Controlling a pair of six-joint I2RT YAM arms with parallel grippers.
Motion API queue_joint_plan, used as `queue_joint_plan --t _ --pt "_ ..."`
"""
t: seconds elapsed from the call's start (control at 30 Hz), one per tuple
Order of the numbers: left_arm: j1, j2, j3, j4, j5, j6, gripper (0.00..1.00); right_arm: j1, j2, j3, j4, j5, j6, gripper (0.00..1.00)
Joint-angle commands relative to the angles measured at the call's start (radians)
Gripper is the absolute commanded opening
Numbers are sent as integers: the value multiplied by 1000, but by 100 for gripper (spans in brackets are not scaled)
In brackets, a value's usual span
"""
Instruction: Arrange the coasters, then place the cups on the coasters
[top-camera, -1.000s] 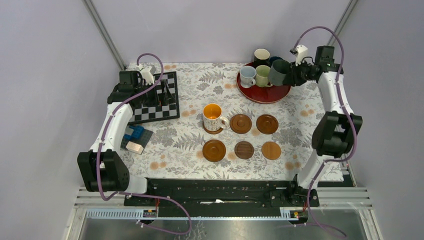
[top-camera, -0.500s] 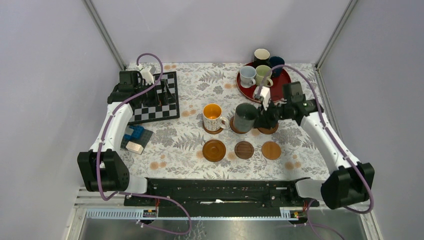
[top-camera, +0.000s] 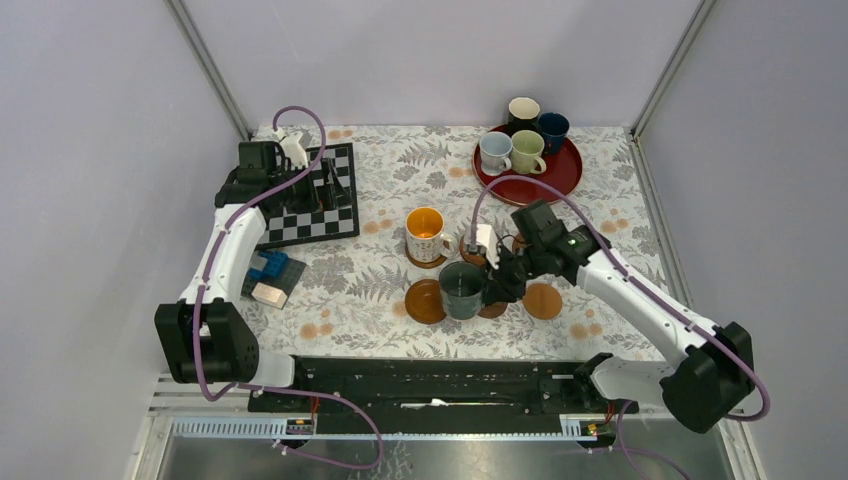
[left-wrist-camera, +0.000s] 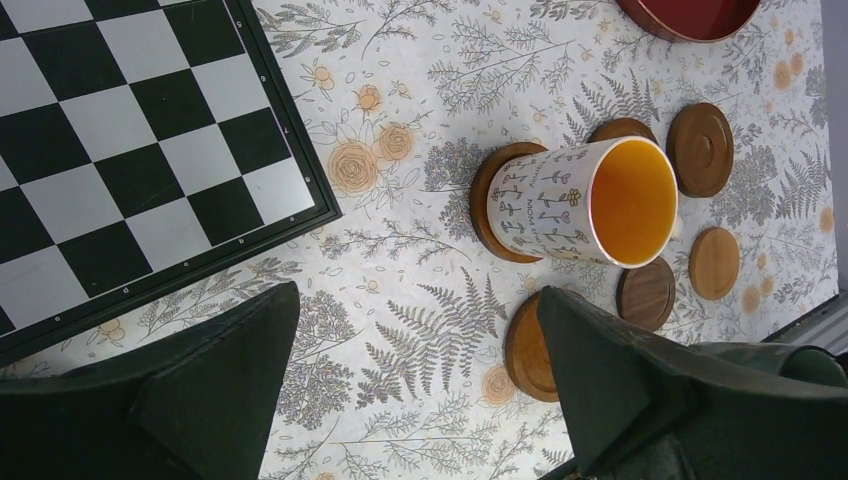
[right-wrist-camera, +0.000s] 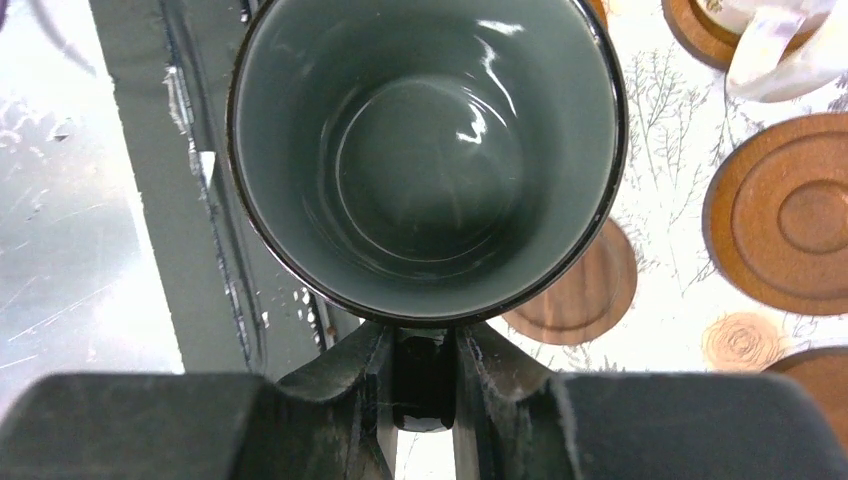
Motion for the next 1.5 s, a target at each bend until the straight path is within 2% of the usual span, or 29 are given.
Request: queue_joint_plan --t 0.0,0.13,0.3,0.5,1.13,1.37,1.47 --pt "4 -20 -2 57 -1 -10 99 102 47 14 204 80 78 0" --pt "5 -18 -3 58 -4 -12 99 187 79 -29 349 169 121 0" --pt "4 -32 -12 58 -20 -6 99 210 84 -109 526 247 163 0" --pt "4 -24 -13 61 -23 -5 99 229 118 -161 673 253 177 0" --pt "4 -36 -18 61 -21 1 99 260 235 -196 777 274 161 0" --pt "4 -35 -20 62 -18 4 99 261 262 -199 773 261 165 15" --pt "4 -38 -23 61 -20 7 99 261 265 -197 767 253 173 16"
